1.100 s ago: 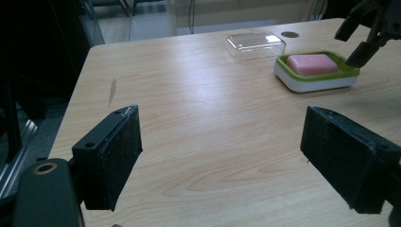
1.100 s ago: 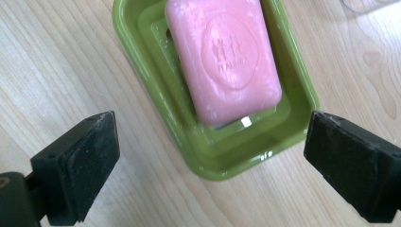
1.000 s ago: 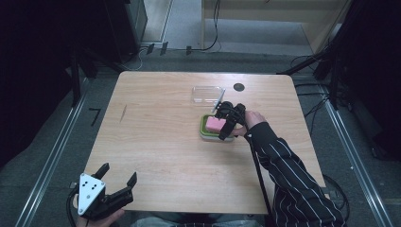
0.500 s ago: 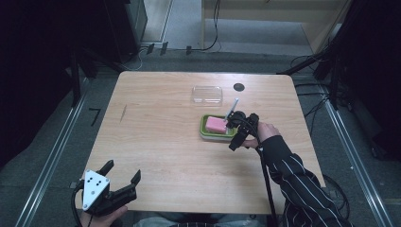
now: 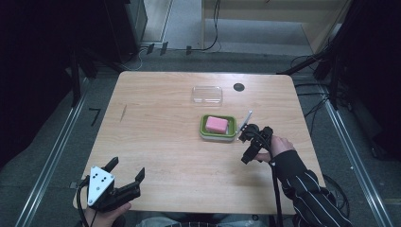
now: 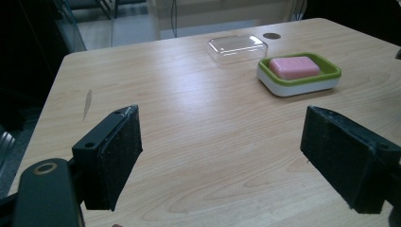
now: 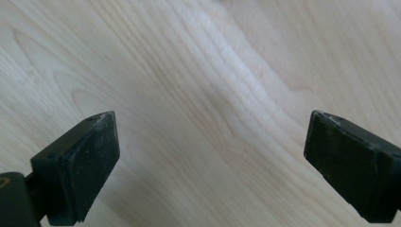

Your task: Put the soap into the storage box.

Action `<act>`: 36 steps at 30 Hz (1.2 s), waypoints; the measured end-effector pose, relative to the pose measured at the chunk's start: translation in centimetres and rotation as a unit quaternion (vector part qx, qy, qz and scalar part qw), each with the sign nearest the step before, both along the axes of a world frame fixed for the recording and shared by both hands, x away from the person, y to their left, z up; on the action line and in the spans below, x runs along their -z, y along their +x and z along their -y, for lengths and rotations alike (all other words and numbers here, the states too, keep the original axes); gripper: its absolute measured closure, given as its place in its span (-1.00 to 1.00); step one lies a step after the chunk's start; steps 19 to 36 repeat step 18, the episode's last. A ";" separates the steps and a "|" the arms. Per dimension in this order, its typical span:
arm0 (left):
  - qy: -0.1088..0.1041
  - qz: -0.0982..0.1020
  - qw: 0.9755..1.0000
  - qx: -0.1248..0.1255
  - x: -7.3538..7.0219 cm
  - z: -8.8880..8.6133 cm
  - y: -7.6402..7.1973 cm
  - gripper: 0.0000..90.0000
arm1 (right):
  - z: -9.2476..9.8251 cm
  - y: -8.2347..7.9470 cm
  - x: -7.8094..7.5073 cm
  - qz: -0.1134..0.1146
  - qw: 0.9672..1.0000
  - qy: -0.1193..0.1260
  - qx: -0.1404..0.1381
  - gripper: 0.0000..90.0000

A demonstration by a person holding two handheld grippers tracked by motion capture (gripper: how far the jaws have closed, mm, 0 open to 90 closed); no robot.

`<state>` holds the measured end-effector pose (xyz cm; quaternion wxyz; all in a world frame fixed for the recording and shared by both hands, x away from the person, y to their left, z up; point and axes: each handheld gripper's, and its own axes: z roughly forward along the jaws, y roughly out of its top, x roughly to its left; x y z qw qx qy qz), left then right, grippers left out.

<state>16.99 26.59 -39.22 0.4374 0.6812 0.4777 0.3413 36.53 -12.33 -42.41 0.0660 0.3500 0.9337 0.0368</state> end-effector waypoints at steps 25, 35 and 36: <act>0.000 0.000 1.000 0.022 0.0 0.8 1.1 -0.69 | 3.1 -2.8 2.3 -0.020 1.000 -0.003 0.018 -0.88; 0.000 0.000 1.000 0.022 0.0 0.8 1.1 -0.69 | 3.1 -2.8 2.3 -0.020 1.000 -0.003 0.018 -0.88; 0.000 0.000 1.000 0.022 0.0 0.8 1.1 -0.69 | 3.1 -2.8 2.3 -0.020 1.000 -0.003 0.018 -0.88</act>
